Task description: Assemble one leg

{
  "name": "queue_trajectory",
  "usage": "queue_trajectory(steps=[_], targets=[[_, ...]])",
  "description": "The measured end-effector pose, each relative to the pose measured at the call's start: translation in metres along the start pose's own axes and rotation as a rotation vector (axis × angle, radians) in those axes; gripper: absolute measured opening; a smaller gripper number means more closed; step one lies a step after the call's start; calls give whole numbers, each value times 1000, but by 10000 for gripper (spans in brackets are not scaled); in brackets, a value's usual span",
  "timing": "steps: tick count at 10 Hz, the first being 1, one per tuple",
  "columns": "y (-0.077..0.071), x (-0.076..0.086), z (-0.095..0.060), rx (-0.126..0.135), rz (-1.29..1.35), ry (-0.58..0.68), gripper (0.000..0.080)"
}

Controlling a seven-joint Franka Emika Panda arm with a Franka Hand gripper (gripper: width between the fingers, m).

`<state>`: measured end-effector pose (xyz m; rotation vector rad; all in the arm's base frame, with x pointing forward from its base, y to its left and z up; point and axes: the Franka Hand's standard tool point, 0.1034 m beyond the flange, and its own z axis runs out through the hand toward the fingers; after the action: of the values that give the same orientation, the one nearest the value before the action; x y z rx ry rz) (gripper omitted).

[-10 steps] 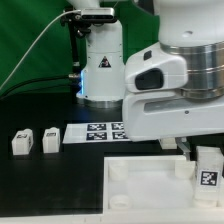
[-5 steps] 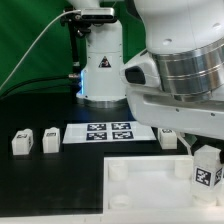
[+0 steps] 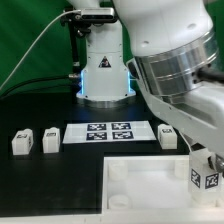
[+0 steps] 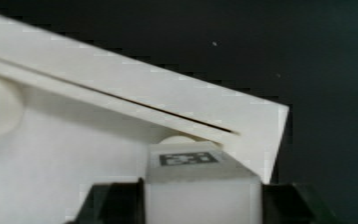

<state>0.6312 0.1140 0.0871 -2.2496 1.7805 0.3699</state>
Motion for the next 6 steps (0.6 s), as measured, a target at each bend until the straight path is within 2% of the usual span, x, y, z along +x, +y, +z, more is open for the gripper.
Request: queue_trajectory(steps=[2, 3, 4, 5, 6], targets=[[1, -1, 0, -4, -34, -1, 300], [1, -1, 1, -4, -62, -1, 388], [2, -2, 1, -23, -135, 9, 527], [2, -5, 0, -57, -292, 34, 611], [0, -8, -1, -65, -432, 65, 611]])
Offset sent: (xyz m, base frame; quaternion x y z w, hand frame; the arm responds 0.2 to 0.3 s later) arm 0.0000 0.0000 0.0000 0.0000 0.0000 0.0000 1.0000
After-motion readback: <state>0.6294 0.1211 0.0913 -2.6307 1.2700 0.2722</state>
